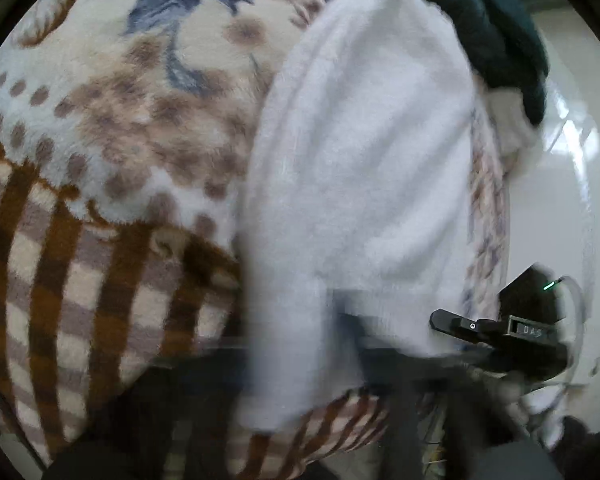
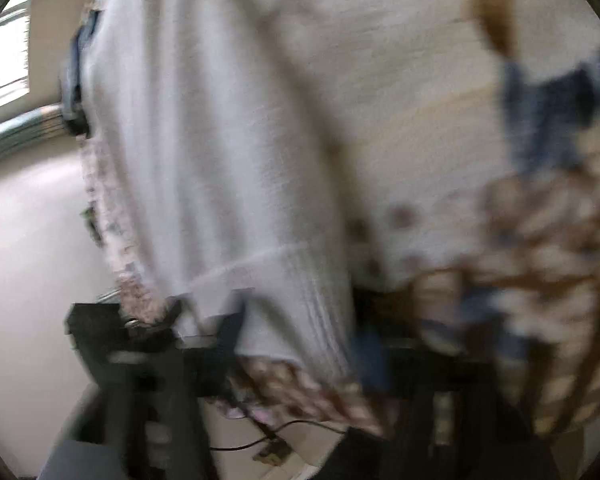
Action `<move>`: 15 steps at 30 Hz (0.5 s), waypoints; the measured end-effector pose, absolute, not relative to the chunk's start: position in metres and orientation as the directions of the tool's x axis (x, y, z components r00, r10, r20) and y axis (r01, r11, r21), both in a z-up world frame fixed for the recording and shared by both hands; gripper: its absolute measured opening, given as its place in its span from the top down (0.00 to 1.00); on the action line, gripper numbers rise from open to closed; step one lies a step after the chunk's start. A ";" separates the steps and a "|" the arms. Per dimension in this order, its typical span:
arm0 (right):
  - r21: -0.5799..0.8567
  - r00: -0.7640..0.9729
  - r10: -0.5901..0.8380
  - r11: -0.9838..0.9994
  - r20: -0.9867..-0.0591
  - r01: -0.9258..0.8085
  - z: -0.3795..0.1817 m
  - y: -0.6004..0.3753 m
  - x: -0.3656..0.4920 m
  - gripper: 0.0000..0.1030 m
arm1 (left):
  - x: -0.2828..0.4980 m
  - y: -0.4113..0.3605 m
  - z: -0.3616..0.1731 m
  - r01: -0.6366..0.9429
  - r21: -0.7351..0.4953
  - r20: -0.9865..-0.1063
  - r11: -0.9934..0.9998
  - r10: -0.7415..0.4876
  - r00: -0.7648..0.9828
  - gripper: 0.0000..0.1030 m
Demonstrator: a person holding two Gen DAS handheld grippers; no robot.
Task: Fold small clothes
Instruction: 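Grasp the sweater hem with both grippers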
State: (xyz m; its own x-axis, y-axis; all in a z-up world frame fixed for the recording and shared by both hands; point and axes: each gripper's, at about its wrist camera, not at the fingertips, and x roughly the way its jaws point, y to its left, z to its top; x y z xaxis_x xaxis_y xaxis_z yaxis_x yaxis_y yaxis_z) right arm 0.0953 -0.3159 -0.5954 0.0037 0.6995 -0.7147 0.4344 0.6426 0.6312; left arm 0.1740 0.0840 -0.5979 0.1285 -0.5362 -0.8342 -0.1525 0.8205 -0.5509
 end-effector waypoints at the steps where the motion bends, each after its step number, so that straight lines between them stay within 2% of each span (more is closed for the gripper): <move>1: 0.639 0.014 0.700 0.643 -0.714 0.422 -0.588 -0.310 0.095 0.87 | 0.174 0.083 -0.590 -0.152 -0.549 -0.835 0.822 -0.529 0.151 0.91; 5: 0.639 0.065 0.661 0.688 -0.747 0.344 -0.555 -0.312 0.091 0.88 | 0.162 0.089 -0.578 -0.150 -0.545 -0.835 0.825 -0.521 0.176 0.91; 10: 0.567 -0.012 0.621 0.723 -0.784 0.394 -0.583 -0.327 0.077 0.89 | 0.152 0.105 -0.591 -0.164 -0.531 -0.846 0.832 -0.510 0.152 0.91; 12: 0.580 -0.006 0.638 0.704 -0.770 0.410 -0.584 -0.327 0.079 0.89 | 0.154 0.109 -0.591 -0.184 -0.566 -0.824 0.803 -0.547 0.149 0.86; 13: 0.583 -0.006 0.642 0.699 -0.766 0.414 -0.586 -0.324 0.082 0.87 | 0.151 0.119 -0.591 -0.196 -0.574 -0.819 0.795 -0.555 0.146 0.80; 15: 0.588 -0.007 0.651 0.690 -0.759 0.422 -0.589 -0.318 0.087 0.73 | 0.150 0.132 -0.597 -0.214 -0.617 -0.787 0.757 -0.598 0.154 0.51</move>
